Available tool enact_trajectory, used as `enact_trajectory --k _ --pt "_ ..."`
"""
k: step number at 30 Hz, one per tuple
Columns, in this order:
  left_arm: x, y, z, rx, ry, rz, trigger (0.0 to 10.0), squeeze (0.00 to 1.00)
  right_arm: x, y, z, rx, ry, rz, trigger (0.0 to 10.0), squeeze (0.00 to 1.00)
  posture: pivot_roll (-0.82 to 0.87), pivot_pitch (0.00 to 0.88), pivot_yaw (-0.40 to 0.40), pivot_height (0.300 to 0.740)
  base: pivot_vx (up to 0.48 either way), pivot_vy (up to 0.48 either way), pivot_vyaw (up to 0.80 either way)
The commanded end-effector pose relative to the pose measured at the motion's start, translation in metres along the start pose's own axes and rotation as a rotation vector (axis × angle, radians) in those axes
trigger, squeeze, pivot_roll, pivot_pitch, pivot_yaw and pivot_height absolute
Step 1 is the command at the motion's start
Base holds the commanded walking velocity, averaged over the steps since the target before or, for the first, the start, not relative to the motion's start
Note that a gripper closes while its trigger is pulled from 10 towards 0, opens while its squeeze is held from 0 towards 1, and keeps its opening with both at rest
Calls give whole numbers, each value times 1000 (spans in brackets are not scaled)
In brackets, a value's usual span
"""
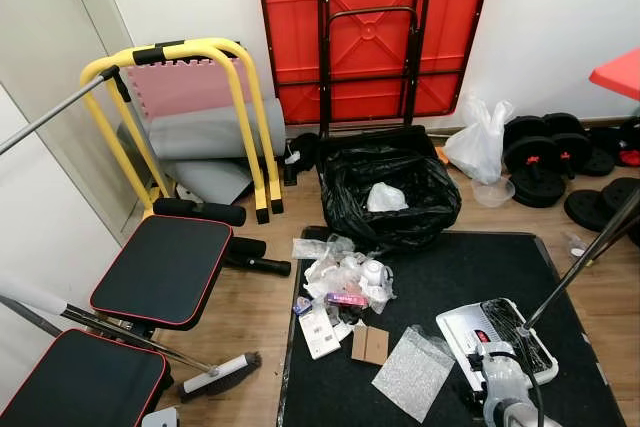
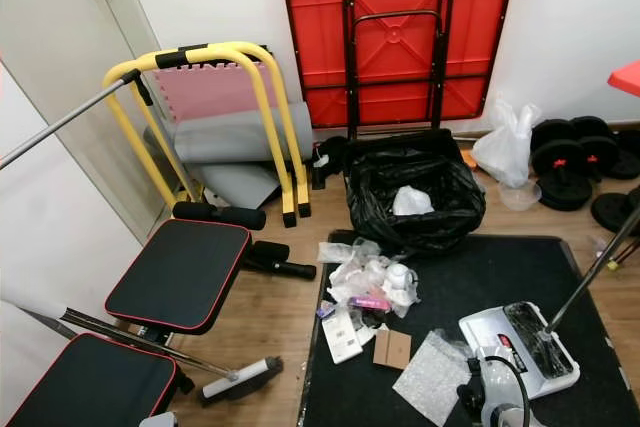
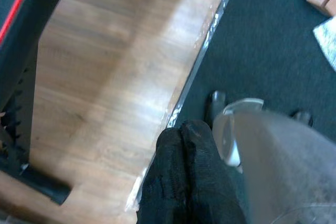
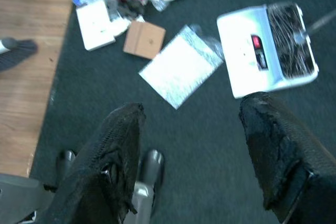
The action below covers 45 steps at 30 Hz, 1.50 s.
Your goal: Sweep floor
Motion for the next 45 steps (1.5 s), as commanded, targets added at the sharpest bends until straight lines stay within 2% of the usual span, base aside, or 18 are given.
enact_trajectory --k 1,5,7,8,10,12,14,15,17,22,26,31,33,35,36,38,39,45 --pt "4 -2 6 35 -29 -60 10000 0 7 0 7 51 -5 -54 10000 0 -17 0 41 740 0 0 0" --pt "11 -2 7 44 -37 -118 10000 0 20 2 13 86 -22 -104 10000 0 -20 0 43 740 0 0 0" --pt "15 -3 8 45 -41 -149 10000 0 71 15 35 135 -41 -195 10000 0 -22 0 42 740 0 0 0" --pt "15 -3 8 45 -41 -149 10000 0 71 15 35 135 -41 -195 10000 0 -22 0 42 740 0 0 0" --pt "22 -4 8 43 6 -201 10000 0 110 18 52 184 -56 -279 10000 0 -23 0 42 740 0 0 0" --pt "25 -5 7 38 17 -227 10000 0 120 17 56 204 -55 -308 10000 0 -24 0 41 740 0 0 0" --pt "136 1 34 60 77 -471 10000 0 138 15 63 239 -63 -365 10000 0 -25 0 43 740 0 0 0" --pt "136 1 34 60 77 -471 10000 0 138 15 63 239 -63 -365 10000 0 -25 0 43 740 0 0 0" --pt "196 -9 43 71 116 -621 10000 0 148 13 69 271 -74 -403 10000 0 -25 0 43 740 0 0 0" --pt "220 -22 36 45 166 -758 10000 0 157 10 77 325 -82 -443 10000 0 -23 0 37 740 0 0 0" --pt "226 -25 35 37 178 -794 10000 0 160 9 79 339 -86 -452 10000 0 -22 0 36 740 0 0 0" --pt "240 -47 14 -28 258 -957 10000 0 173 -2 86 399 -111 -547 10000 0 -21 0 35 740 0 0 0" --pt "240 -47 14 -28 258 -957 10000 0 173 -2 86 399 -111 -547 10000 0 -21 0 35 740 0 0 0" --pt "237 -68 -6 -93 298 -1047 10000 0 179 -17 92 442 -135 -630 10000 0 -23 0 35 740 0 0 0" --pt "237 -68 -6 -93 298 -1047 10000 0 179 -17 92 442 -135 -630 10000 0 -23 0 35 740 0 0 0" --pt "229 -91 -27 -159 308 -1097 10000 0 174 -39 100 486 -170 -685 10000 0 -26 0 33 740 0 0 0" --pt "229 -91 -27 -159 308 -1097 10000 0 174 -39 100 486 -170 -685 10000 0 -26 0 33 740 0 0 0" --pt "210 -132 -68 -239 368 -1159 10000 0 150 -78 116 554 -216 -714 10000 0 -38 0 34 740 0 0 0"
Point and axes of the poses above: a point about 5 cm out from each wrist's last joint towards the gripper, its own y axis pointing out of the wrist towards the gripper, its own x axis along the axis of the wrist's last joint, z = x × y, the point moved 3 cm from there along y, pointing out of the wrist towards the gripper, and after that the axes turned 11 degrees about y, right-handed, at the moved point
